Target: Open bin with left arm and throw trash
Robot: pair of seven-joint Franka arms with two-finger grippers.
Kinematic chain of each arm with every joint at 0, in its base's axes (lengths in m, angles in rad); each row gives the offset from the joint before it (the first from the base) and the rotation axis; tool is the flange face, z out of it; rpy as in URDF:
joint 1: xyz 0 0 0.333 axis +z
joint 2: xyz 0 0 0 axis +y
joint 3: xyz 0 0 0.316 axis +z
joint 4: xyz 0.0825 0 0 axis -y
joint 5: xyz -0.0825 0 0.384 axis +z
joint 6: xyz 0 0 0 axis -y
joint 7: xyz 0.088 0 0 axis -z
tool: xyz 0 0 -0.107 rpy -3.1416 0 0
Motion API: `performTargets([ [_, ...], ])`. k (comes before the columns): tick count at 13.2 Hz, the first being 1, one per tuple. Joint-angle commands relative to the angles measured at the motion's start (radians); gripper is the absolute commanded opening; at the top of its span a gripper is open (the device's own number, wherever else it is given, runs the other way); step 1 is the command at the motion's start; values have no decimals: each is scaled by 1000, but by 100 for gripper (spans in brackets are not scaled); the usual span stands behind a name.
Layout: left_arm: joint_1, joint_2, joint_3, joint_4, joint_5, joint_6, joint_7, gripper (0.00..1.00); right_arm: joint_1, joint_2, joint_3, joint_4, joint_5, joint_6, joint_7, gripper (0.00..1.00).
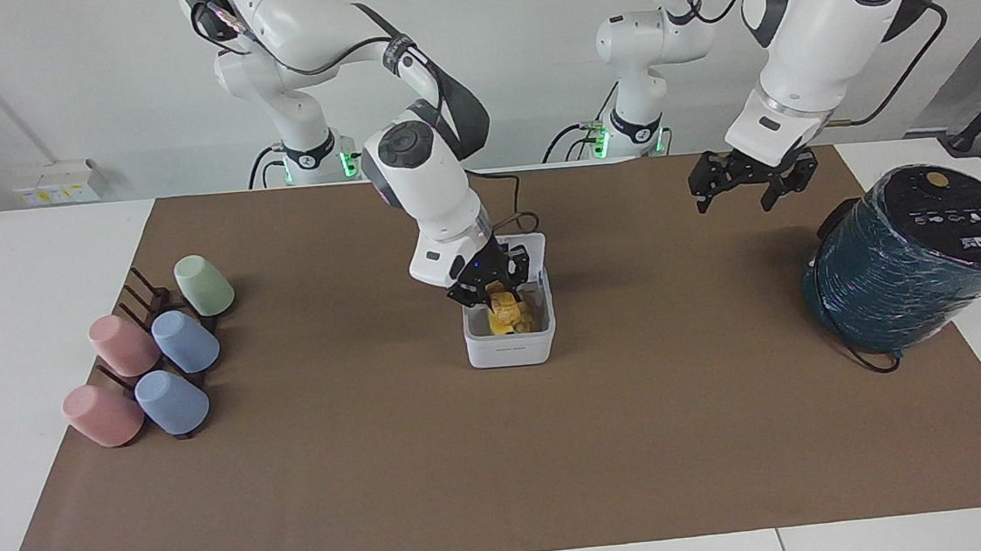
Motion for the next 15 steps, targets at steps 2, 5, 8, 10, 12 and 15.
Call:
performTargets([
  [2,-6,-31,0,-39,15,26,-5,100,-2,-11,4,-43,19,37,14,85],
  [5,-6,-31,-1,-42,15,27,-2,100,-3,-11,3,-28,14,41,22,100],
  [8,-6,-31,-1,-44,15,27,-3,100,-46,-65,-11,-22,-48,29,17,100],
  [10,-5,-31,0,-45,15,44,-2,100,-112,-100,-10,-20,-105,21,17,100],
  [12,-5,-31,-1,-45,15,53,-2,100,-171,-142,-11,-20,-178,3,16,100],
  [15,-5,-31,-1,-47,15,55,0,100,-232,-223,-66,-20,-291,-75,7,100],
])
